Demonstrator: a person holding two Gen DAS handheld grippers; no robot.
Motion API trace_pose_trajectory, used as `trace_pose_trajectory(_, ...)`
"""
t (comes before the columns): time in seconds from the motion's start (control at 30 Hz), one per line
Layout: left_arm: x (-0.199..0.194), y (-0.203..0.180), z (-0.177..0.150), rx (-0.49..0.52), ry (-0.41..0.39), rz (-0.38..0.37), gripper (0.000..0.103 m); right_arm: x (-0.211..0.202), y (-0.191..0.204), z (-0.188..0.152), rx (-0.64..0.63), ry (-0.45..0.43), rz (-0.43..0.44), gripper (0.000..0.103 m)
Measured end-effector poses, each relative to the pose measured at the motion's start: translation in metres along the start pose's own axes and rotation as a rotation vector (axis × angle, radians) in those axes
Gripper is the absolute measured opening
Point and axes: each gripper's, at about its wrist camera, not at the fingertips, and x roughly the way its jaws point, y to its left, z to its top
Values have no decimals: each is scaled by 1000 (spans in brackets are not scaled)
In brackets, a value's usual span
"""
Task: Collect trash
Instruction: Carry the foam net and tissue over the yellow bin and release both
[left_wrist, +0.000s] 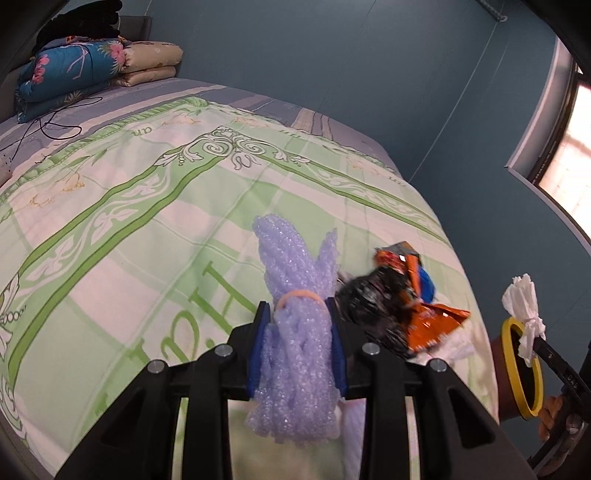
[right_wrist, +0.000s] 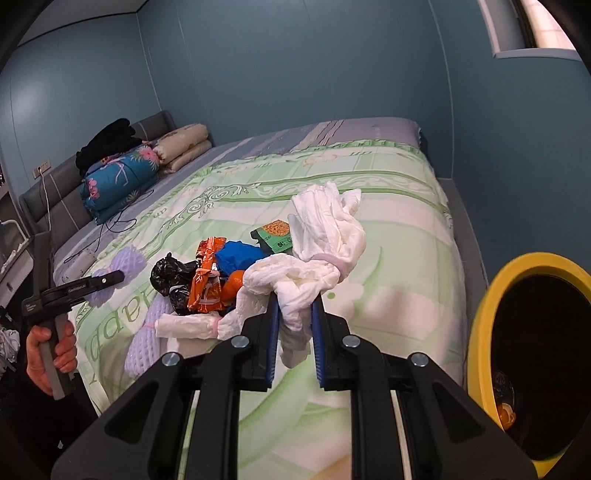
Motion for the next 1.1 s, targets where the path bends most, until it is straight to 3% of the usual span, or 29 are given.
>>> trace_pose_trajectory(0.53, -37, -111, -31, 173, -53, -170, 28, -55, -33, -31, 31, -71, -91, 15)
trace_pose_trajectory(1.1, -33, -206, -23, 263, -46, -292, 28, -110, -62, -19, 71, -187, -177, 15)
